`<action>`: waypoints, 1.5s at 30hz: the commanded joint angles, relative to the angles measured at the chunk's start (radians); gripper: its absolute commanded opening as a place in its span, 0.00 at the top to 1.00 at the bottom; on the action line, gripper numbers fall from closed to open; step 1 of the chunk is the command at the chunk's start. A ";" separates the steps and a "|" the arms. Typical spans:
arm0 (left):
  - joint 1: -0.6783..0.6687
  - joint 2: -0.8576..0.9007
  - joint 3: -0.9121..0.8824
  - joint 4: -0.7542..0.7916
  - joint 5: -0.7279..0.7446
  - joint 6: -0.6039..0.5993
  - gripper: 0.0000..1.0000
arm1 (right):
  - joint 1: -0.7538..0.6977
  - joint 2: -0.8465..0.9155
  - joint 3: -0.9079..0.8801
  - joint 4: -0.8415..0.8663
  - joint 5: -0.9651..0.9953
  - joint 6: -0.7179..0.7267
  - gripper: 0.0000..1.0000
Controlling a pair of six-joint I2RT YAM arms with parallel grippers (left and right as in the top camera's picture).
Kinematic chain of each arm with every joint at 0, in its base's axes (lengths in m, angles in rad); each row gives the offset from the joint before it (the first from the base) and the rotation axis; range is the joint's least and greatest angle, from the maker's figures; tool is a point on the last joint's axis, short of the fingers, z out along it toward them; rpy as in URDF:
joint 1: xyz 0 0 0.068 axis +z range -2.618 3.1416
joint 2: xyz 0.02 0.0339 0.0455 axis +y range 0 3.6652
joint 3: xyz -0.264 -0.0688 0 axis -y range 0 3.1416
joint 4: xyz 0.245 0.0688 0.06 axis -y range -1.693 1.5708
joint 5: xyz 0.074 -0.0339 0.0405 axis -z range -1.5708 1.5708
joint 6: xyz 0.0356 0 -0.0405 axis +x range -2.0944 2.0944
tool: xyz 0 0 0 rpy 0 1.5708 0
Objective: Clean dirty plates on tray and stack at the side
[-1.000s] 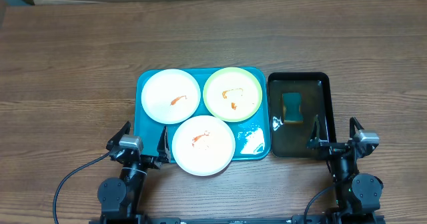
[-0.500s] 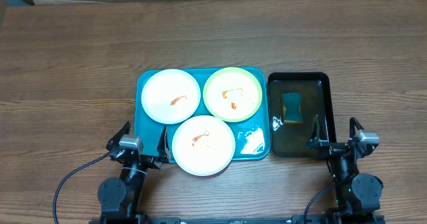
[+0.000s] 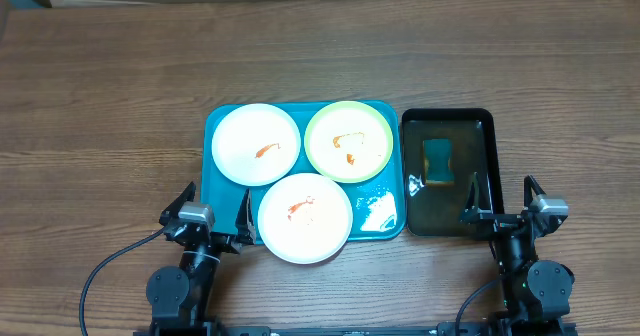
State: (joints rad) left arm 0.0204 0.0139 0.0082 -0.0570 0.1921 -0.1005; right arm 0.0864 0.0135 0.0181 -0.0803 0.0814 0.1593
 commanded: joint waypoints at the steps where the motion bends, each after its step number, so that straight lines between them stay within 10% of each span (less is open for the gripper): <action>1: -0.002 -0.010 -0.003 0.001 0.014 0.016 0.00 | -0.003 -0.011 -0.010 0.005 -0.005 -0.004 0.00; 16: -0.001 -0.008 0.002 0.000 0.018 -0.038 0.00 | -0.003 -0.011 -0.010 0.005 -0.005 -0.003 0.00; 24: -0.001 0.018 0.191 -0.291 0.014 -0.037 0.00 | -0.003 -0.011 -0.003 -0.005 -0.033 0.089 0.00; 35: -0.002 0.349 0.496 -0.539 0.035 -0.027 0.00 | -0.003 0.082 0.264 -0.370 -0.032 0.208 0.00; 45: -0.002 0.742 0.852 -0.870 0.122 0.049 0.00 | -0.003 0.536 0.696 -0.720 -0.132 0.236 0.00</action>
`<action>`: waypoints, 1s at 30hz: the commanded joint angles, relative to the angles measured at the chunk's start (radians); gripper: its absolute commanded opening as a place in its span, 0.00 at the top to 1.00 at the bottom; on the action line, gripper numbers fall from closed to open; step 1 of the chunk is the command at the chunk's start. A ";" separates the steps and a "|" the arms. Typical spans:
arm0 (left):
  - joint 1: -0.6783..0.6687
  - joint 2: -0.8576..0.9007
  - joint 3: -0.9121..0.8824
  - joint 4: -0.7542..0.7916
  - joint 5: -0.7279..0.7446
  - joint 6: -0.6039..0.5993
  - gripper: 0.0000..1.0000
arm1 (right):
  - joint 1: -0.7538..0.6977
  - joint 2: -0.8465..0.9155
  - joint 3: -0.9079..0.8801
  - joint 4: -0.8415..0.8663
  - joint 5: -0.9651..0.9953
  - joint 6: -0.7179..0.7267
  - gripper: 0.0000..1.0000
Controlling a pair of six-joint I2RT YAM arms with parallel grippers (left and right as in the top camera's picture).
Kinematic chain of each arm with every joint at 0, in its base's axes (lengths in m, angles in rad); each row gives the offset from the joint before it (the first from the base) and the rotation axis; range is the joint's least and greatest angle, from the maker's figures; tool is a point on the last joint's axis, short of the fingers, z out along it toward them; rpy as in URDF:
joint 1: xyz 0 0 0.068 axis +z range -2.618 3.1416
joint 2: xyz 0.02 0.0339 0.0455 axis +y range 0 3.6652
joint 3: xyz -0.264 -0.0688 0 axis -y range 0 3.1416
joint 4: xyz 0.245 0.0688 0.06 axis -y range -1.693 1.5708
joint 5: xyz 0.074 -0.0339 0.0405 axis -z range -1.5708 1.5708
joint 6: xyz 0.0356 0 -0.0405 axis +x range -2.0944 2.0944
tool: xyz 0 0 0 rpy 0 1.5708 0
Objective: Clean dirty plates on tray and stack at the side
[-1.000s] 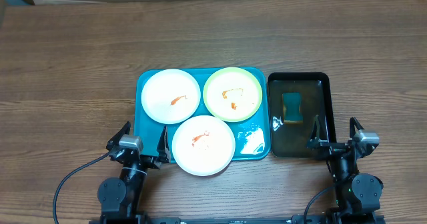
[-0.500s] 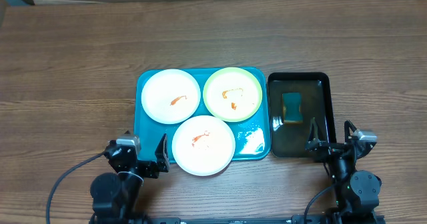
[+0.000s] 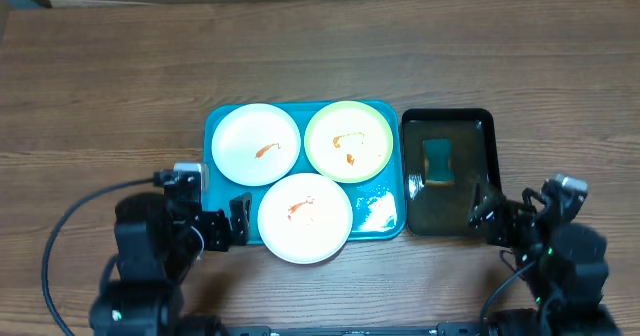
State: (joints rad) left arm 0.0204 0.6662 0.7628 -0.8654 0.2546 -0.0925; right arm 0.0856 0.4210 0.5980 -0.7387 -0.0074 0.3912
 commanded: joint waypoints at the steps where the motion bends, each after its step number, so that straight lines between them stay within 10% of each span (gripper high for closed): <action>1: -0.002 0.122 0.120 -0.096 0.079 0.041 0.00 | -0.003 0.188 0.161 -0.109 -0.051 -0.006 0.00; 18: -0.005 0.500 0.151 -0.159 0.105 -0.053 0.01 | -0.003 0.640 0.395 -0.259 -0.149 -0.005 0.00; 30: -0.091 0.853 0.151 -0.081 0.055 -0.039 0.38 | -0.003 0.640 0.394 -0.259 -0.143 -0.005 0.00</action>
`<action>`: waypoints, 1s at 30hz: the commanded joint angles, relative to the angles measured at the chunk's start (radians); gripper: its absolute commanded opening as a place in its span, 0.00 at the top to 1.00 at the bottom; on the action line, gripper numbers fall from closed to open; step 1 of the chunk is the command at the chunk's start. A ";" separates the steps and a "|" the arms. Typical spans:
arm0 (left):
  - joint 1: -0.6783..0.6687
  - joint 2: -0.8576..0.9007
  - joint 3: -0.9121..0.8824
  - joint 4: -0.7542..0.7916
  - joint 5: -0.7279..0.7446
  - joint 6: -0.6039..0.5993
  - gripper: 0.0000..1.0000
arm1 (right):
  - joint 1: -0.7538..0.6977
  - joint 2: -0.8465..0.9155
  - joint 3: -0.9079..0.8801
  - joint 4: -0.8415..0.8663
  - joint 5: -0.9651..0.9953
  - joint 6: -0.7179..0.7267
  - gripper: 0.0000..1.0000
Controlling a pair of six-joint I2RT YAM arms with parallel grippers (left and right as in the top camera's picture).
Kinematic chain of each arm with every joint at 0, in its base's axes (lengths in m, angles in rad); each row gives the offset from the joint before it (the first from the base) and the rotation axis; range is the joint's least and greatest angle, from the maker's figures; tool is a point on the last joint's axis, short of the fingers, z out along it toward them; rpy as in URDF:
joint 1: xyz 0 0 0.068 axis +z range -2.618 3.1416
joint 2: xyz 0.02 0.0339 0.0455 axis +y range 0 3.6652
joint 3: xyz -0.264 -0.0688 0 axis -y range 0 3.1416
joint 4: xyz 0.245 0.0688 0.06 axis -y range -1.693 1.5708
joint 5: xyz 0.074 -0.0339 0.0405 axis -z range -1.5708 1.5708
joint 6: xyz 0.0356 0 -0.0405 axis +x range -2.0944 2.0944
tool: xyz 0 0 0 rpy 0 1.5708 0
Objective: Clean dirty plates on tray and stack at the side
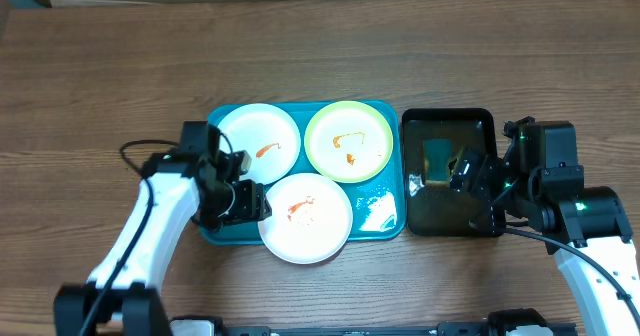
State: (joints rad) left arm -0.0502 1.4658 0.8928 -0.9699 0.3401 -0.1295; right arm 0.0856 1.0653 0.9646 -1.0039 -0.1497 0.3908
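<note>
A teal tray [222, 228] holds three plates, each smeared with orange. A white plate [256, 144] lies at its back left and a green plate [348, 141] at its back right. Another white plate [305, 216] sits at the front, overhanging the tray's edge. My left gripper [250, 196] hovers at that front plate's left rim, its fingers apart and holding nothing. A blue-green sponge [437, 159] lies in the black water tray [445, 222]. My right gripper [463, 168] hangs over that tray just right of the sponge, dark against dark.
White crumbs or foam [377, 212] lie in the teal tray's front right corner. The two trays sit side by side, nearly touching. Bare wooden table [110, 96] stretches to the left, right and back. The left arm's cable [135, 154] loops beside the tray.
Both arms have reached forward. The left gripper went from the table beside the teal tray to the front plate's left rim. The right gripper went from the black tray's front right corner to beside the sponge.
Both arms first rested at the table's near edge with fingers spread, clear of the trays. Then they were raised and closer to the trays. Now the left is at the front plate and the right is over the water tray. Plates and sponge have not moved.
</note>
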 commanded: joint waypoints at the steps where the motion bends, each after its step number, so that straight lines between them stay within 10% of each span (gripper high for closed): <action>1: -0.024 0.071 0.021 0.030 -0.058 -0.008 0.40 | -0.003 -0.005 0.028 0.006 -0.001 -0.004 0.00; 11: -0.057 0.191 0.021 0.070 -0.033 -0.009 0.59 | -0.003 -0.005 0.028 0.004 -0.001 -0.005 0.00; 18: -0.082 0.205 0.022 0.092 -0.036 -0.009 0.94 | -0.003 -0.005 0.028 0.003 -0.002 -0.005 0.00; 30: -0.081 0.205 0.022 0.117 -0.036 -0.029 0.96 | -0.003 -0.004 0.028 -0.003 -0.002 -0.004 0.00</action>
State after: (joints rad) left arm -0.1307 1.6630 0.8928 -0.8642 0.3035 -0.1398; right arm 0.0856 1.0653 0.9646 -1.0065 -0.1501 0.3908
